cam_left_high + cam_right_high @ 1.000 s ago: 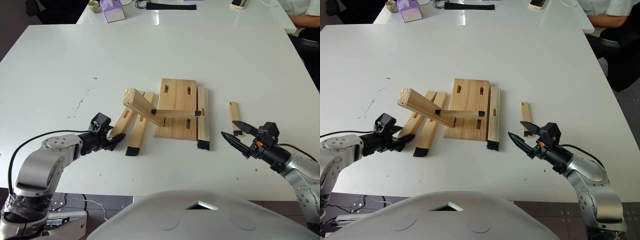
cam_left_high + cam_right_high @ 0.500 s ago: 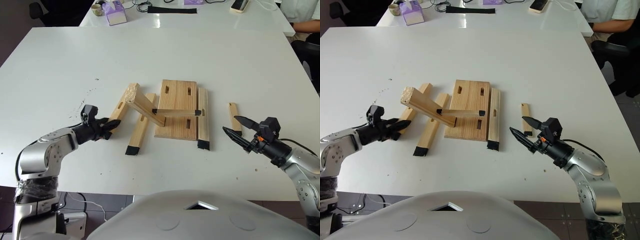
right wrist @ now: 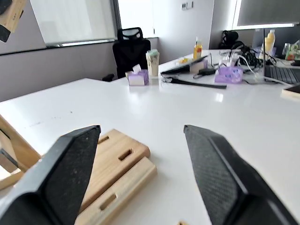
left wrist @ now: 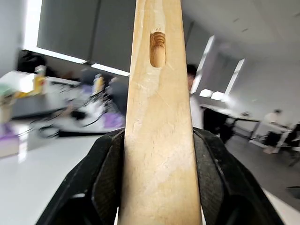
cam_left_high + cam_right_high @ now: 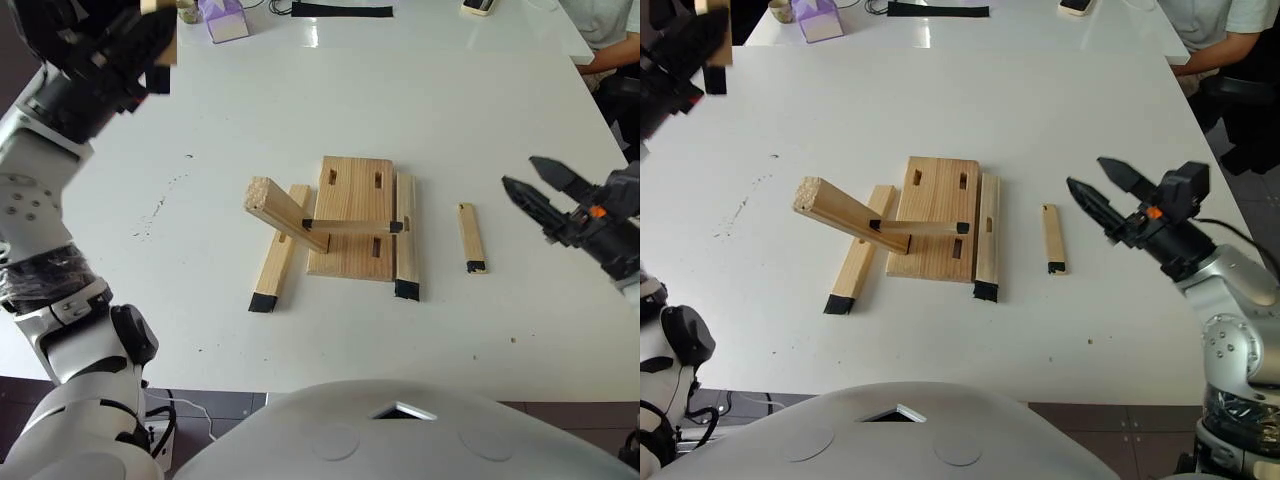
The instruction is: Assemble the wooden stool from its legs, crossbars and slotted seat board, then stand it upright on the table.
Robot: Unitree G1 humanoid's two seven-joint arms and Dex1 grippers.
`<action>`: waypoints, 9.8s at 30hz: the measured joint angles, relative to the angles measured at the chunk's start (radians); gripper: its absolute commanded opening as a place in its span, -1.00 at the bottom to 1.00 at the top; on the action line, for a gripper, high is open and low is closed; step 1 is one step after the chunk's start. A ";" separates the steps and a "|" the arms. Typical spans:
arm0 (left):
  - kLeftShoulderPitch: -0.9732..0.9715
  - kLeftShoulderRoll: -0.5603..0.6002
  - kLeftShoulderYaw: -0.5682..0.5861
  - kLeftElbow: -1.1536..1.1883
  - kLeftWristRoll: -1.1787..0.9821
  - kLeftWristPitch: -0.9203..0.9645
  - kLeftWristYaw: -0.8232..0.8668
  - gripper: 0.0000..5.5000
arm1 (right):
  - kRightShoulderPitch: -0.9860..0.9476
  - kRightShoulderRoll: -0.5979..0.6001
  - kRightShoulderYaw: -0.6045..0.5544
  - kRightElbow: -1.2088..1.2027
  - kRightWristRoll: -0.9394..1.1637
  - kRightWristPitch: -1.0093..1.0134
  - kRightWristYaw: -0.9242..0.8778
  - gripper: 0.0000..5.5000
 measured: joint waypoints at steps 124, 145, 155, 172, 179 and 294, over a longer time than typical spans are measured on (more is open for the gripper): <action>0.375 0.111 -0.646 0.109 0.683 -0.612 -0.428 0.30 | -0.129 -0.205 0.452 -0.100 -0.302 -0.150 0.352 -0.28; 0.452 0.076 -0.624 -0.026 0.686 -0.584 -0.383 0.30 | -0.187 -0.266 0.514 -0.017 -0.319 -0.185 0.421 -0.28; 0.471 0.075 -0.626 -0.068 0.699 -0.560 -0.378 0.30 | -0.259 -0.265 0.583 0.009 -0.354 -0.187 0.437 -0.28; 0.350 0.134 -0.541 0.094 0.714 -0.599 -0.432 0.30 | -0.262 -0.262 0.597 0.032 -0.359 -0.218 0.443 -0.28; 0.449 0.245 -0.477 0.038 0.609 -0.606 -0.647 0.30 | -0.244 -0.260 0.585 0.022 -0.359 -0.218 0.431 -0.28; 0.845 -0.205 -0.322 -0.380 0.576 -0.410 0.146 0.94 | 0.332 0.254 0.372 -0.321 -0.637 0.032 -0.408 0.15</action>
